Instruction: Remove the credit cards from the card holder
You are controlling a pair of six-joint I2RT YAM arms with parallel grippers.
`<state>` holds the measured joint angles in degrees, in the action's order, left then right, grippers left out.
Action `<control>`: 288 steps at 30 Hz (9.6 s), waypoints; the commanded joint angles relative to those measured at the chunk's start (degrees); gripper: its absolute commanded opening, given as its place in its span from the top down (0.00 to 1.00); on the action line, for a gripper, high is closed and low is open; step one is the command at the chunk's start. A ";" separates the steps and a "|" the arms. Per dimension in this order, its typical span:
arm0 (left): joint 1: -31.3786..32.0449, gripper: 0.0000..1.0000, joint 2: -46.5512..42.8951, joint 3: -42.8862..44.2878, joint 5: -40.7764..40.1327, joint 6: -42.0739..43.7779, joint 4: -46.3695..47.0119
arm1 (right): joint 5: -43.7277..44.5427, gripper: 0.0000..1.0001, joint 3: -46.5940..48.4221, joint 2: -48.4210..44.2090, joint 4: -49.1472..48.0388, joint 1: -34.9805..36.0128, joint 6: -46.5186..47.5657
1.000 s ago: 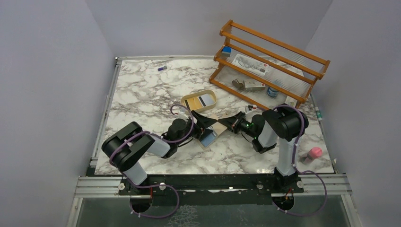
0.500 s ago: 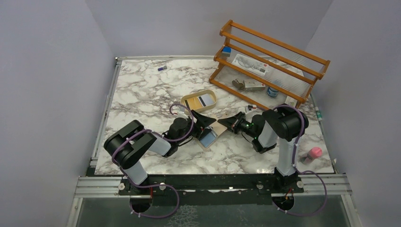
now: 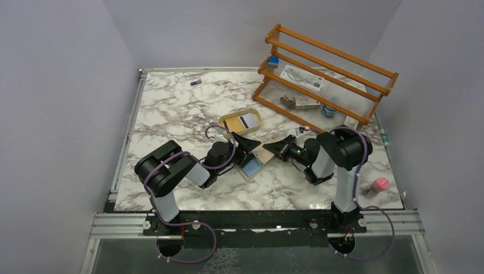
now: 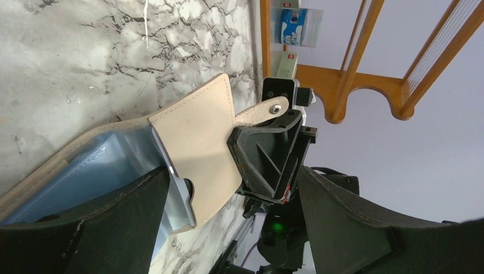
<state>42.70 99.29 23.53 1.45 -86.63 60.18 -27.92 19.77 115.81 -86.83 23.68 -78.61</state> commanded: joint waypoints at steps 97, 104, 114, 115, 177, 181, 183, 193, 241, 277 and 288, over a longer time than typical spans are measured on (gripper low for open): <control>3.27 0.20 10.25 -2.62 1.36 -1.04 35.32 | -0.61 0.99 2.82 3.80 -15.48 2.64 1.35; 3.27 0.20 8.39 -2.89 1.07 -0.01 34.83 | -0.93 0.99 2.82 4.15 -15.48 2.24 1.36; 2.09 0.20 3.62 -5.50 0.23 1.65 32.33 | -1.06 0.99 2.34 4.47 -15.48 1.81 1.36; 1.90 0.20 3.56 -5.81 0.26 1.64 32.24 | -1.00 1.00 2.30 4.44 -15.48 1.83 1.40; 4.67 0.65 -4.23 -10.51 -7.87 0.01 4.60 | -1.35 0.99 2.20 5.05 -15.48 1.51 1.69; 4.61 0.65 -3.38 -9.99 -9.22 -0.18 4.68 | -1.31 0.99 2.12 5.08 -15.48 1.48 1.70; 4.67 0.65 -2.35 -9.51 -9.39 -0.85 4.79 | -1.26 0.99 2.16 5.04 -15.48 1.49 1.70; 4.64 0.65 1.86 -7.50 -11.05 -1.22 7.47 | -1.45 0.99 2.14 4.83 -15.49 1.48 1.67; 6.61 0.92 4.82 -5.46 -12.83 -1.55 10.62 | -1.34 1.00 1.87 4.87 -15.48 1.28 1.64; 6.60 0.77 -4.34 -6.06 -16.96 4.06 1.26 | -3.09 0.99 2.10 4.81 -15.57 0.49 1.18; 7.87 0.78 -1.35 -7.96 -15.22 -0.43 -0.17 | -3.11 0.99 2.20 4.75 -15.57 0.49 1.09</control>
<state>49.56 97.43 17.17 -13.39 -85.25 62.22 -29.89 21.69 120.22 -86.91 24.29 -77.52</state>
